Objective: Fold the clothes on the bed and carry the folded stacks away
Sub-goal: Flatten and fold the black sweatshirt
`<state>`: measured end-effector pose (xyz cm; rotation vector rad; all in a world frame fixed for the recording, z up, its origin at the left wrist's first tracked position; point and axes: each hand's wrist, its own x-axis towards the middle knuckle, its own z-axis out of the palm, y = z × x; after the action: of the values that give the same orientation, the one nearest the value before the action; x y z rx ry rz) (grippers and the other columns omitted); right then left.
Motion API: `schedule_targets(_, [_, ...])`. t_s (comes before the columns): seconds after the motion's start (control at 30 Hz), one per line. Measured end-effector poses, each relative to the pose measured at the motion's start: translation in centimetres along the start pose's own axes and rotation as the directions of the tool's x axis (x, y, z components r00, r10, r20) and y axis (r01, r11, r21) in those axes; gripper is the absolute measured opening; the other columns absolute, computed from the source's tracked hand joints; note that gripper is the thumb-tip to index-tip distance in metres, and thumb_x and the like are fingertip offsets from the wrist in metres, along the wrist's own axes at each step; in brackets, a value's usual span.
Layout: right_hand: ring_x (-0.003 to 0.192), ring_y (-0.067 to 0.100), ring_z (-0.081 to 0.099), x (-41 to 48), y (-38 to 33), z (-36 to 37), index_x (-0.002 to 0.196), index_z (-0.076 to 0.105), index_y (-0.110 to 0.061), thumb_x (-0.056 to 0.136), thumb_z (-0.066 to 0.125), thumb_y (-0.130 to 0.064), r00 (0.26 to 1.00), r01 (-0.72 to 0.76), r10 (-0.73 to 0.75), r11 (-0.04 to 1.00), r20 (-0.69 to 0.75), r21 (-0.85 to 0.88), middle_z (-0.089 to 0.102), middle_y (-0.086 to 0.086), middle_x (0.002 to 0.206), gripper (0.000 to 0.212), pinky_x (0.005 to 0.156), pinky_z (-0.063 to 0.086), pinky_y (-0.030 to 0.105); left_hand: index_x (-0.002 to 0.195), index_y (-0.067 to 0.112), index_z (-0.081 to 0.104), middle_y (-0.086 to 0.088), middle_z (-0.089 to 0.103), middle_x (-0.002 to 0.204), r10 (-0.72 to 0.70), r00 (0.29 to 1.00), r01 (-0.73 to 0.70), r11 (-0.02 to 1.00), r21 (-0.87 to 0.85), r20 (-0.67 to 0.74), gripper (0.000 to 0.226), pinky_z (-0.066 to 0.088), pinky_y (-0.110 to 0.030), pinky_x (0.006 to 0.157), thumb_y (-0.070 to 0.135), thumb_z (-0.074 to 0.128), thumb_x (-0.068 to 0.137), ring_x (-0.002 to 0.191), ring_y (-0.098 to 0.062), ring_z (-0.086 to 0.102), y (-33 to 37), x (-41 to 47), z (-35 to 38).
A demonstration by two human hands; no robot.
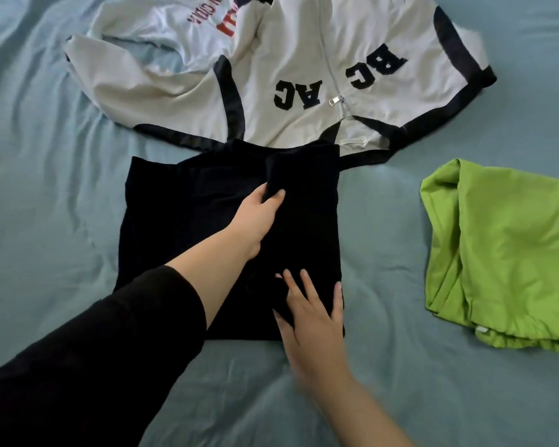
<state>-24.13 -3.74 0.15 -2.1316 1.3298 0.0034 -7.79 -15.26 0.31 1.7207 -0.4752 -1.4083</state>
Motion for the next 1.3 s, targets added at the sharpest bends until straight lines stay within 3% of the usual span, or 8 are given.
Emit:
schedule_targets(0.3, [0.146,-0.002,0.0,2.6,-12.7,3.8,0.149,0.018,-0.039,0.097,0.018,-0.054,0.97,0.234,-0.244,0.945,0.015,0.229,0.023,-0.021,0.155,0.054,0.114,-0.02,0.048,0.108,0.039,0.069,0.008,0.075,0.099,0.134,0.983,-0.142,0.988,-0.057,-0.128,0.023,0.056,-0.021,0.068,0.023,0.056,0.096,0.091,-0.009,0.071,2.5,-1.8,-15.9])
schedule_targets(0.53, [0.144,0.001,-0.017,5.6,-16.1,8.1,0.151,0.005,-0.04,0.096,0.015,-0.059,0.9,0.268,-0.28,0.96,0.333,0.081,0.0,-0.018,0.16,0.059,0.1,-0.039,0.043,0.138,0.024,0.051,-0.002,0.066,0.122,0.064,0.955,-0.062,0.998,0.017,-0.289,0.043,0.053,-0.028,0.086,0.01,0.052,0.097,0.108,-0.017,0.064,-1.1,0.0,-21.8])
schedule_targets(0.63, [0.143,0.0,-0.02,6.0,-15.7,7.5,0.152,0.001,-0.037,0.091,0.026,-0.068,0.878,0.28,-0.297,0.955,0.376,0.1,-0.002,-0.017,0.16,0.072,0.103,-0.037,0.04,0.151,0.023,0.029,-0.006,0.051,0.141,0.099,0.907,0.005,0.969,0.247,-0.41,0.061,0.043,-0.038,0.106,0.018,0.056,0.096,0.125,-0.022,0.053,-1.5,0.2,-21.6])
schedule_targets(0.7, [0.146,0.0,-0.007,6.1,-15.4,6.1,0.151,0.016,-0.034,0.092,0.028,-0.065,0.946,0.262,-0.291,0.945,0.142,0.195,0.015,-0.015,0.159,0.068,0.113,-0.025,0.036,0.152,0.026,0.02,-0.004,0.038,0.151,0.314,0.804,0.064,0.798,0.599,-0.505,0.067,0.029,-0.043,0.113,0.03,0.054,0.095,0.137,-0.024,0.037,-1.2,-0.5,-20.7])
schedule_targets(0.8, [0.147,0.006,0.008,9.1,-13.7,4.0,0.148,0.032,-0.026,0.098,0.031,-0.048,0.941,0.219,-0.17,0.965,-0.293,0.142,0.026,-0.008,0.157,0.055,0.12,-0.003,0.036,0.151,0.038,0.014,-0.004,0.02,0.159,0.638,0.721,-0.101,0.484,0.869,-0.271,0.063,0.008,-0.044,0.117,0.046,0.042,0.095,0.146,-0.024,0.016,-2.0,-1.8,-17.9])
schedule_targets(0.9, [0.148,0.013,-0.006,15.6,-9.6,2.5,0.153,0.009,-0.029,0.098,0.025,-0.052,0.974,0.089,-0.115,0.986,-0.196,-0.139,-0.001,-0.004,0.162,0.062,0.119,-0.007,0.038,0.148,0.051,-0.006,-0.002,-0.009,0.163,0.512,0.858,-0.139,0.277,0.951,-0.024,0.065,-0.01,-0.048,0.118,0.068,0.023,0.092,0.148,-0.025,-0.015,-4.4,-0.1,-17.9])
schedule_targets(1.07, [0.148,0.019,-0.01,20.9,-5.0,3.1,0.153,-0.007,-0.027,0.095,0.013,-0.063,0.977,-0.009,0.092,0.919,0.191,-0.395,-0.007,0.003,0.162,0.071,0.12,-0.007,0.036,0.142,0.057,-0.018,0.003,-0.033,0.156,0.12,0.992,-0.004,0.243,0.97,-0.026,0.078,-0.005,-0.06,0.115,0.084,0.02,0.08,0.142,-0.025,-0.033,-6.2,3.5,-20.4])
schedule_targets(1.3, [0.149,0.015,0.005,12.3,-6.9,5.6,0.153,0.012,-0.026,0.099,0.016,-0.055,0.976,0.135,-0.179,0.945,-0.126,-0.298,0.007,-0.002,0.162,0.062,0.119,-0.001,0.041,0.149,0.047,0.011,-0.001,0.019,0.161,0.53,0.848,-0.143,0.221,0.965,0.004,0.082,-0.001,-0.051,0.117,0.087,0.022,0.078,0.149,-0.028,0.007,-7.7,-1.9,-18.9])
